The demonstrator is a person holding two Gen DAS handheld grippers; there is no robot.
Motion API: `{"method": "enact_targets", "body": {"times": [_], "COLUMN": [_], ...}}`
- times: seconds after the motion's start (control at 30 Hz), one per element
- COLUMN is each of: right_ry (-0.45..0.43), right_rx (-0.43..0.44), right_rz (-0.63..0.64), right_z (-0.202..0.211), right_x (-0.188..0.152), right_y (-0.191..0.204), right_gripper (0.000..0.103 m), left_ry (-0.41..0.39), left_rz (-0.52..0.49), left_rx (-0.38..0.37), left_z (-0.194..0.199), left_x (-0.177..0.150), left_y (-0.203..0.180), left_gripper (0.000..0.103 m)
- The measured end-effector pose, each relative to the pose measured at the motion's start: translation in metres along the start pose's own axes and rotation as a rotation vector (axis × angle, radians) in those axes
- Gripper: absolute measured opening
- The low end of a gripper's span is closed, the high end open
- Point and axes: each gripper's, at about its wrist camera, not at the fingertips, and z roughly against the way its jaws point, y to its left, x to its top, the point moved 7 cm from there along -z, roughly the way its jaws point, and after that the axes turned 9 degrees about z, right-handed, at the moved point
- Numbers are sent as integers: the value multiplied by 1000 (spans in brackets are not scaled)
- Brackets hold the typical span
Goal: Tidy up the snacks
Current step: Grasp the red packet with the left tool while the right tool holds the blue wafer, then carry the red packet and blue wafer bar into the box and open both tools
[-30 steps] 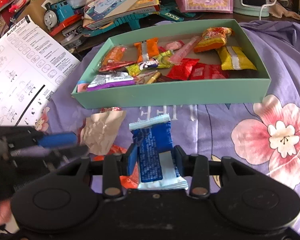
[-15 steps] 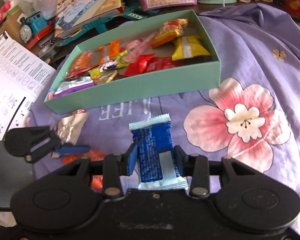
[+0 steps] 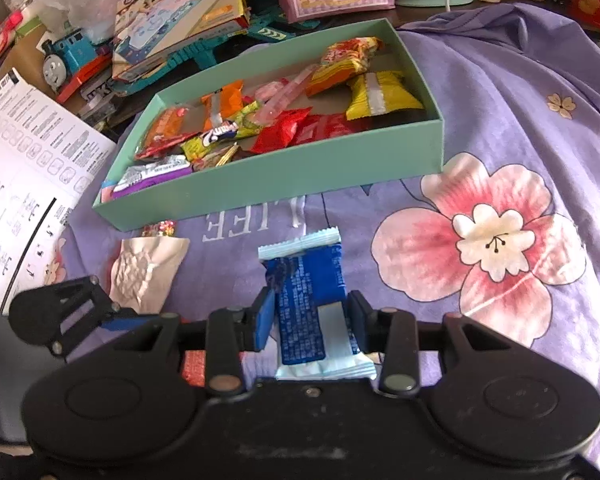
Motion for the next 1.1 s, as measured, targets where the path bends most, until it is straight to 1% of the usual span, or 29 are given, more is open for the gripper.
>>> {"method": "enact_targets", "body": {"times": [0.03,0.07,0.2,0.27,0.33,0.37,0.4,0.47,0.5,0.53,0.57,0.6,0.63,0.67,0.7,0.77,0.83,0.87,0.93,1.0,1.1], "right_ry": [-1,-1,-6,-9,-10,-8,-7,-9,-12,-14,-17,-20,-23,-27,-31,-37,-36,-33,-26,-20,-19], "right_rx": [2,1,-3,-9,-12,-14,-14,-19,-19,-19,-19,-18,-20,-22,-23,-26,-33,-33,-31,-27,-16], "right_rz": [-3,-5,1,8,4,3,2,-4,-6,-4,0,5,11,17,23,33,42,40,35,30,23], "right_z": [0,0,2,5,5,4,3,1,2,2,4,5,7,8,9,10,10,9,7,3,-1], "right_x": [0,-1,-1,-1,0,0,1,3,4,5,7,9,11,14,17,21,23,22,21,20,19], "right_y": [0,0,1,1,-1,-1,-3,-4,-4,-4,-3,-3,-2,-1,0,3,3,3,1,0,0], "right_gripper": [39,39,39,39,39,39,39,39,39,39,39,39,39,39,39,39,39,39,39,39,39], "left_ry": [12,7,-29,-38,-51,-45,-40,-40,-41,-51,-63,-71,-76,-80,-86,-84,-69,-69,-64,-53,-16], "left_rz": [36,72,230,357,506,566,604,600,605,610,608,602,603,606,603,597,622,617,599,586,594], "left_rx": [-22,-15,-18,-52,-87,-94,-92,-55,-54,-71,-80,-67,-57,-72,-70,-33,-42,-44,-42,-37,-40], "left_z": [0,-1,-5,-3,-2,-3,-2,-1,1,7,8,13,18,20,22,20,18,18,16,11,-3], "left_x": [3,7,23,28,33,34,35,39,40,42,46,49,51,53,53,51,43,39,36,35,35], "left_y": [2,5,21,33,46,51,52,50,48,45,46,45,46,47,47,51,54,53,50,48,46], "left_gripper": [63,46,41,40,39,38,38,37,34,33,17,11,8,8,8,7,8,8,14,23,25]}}
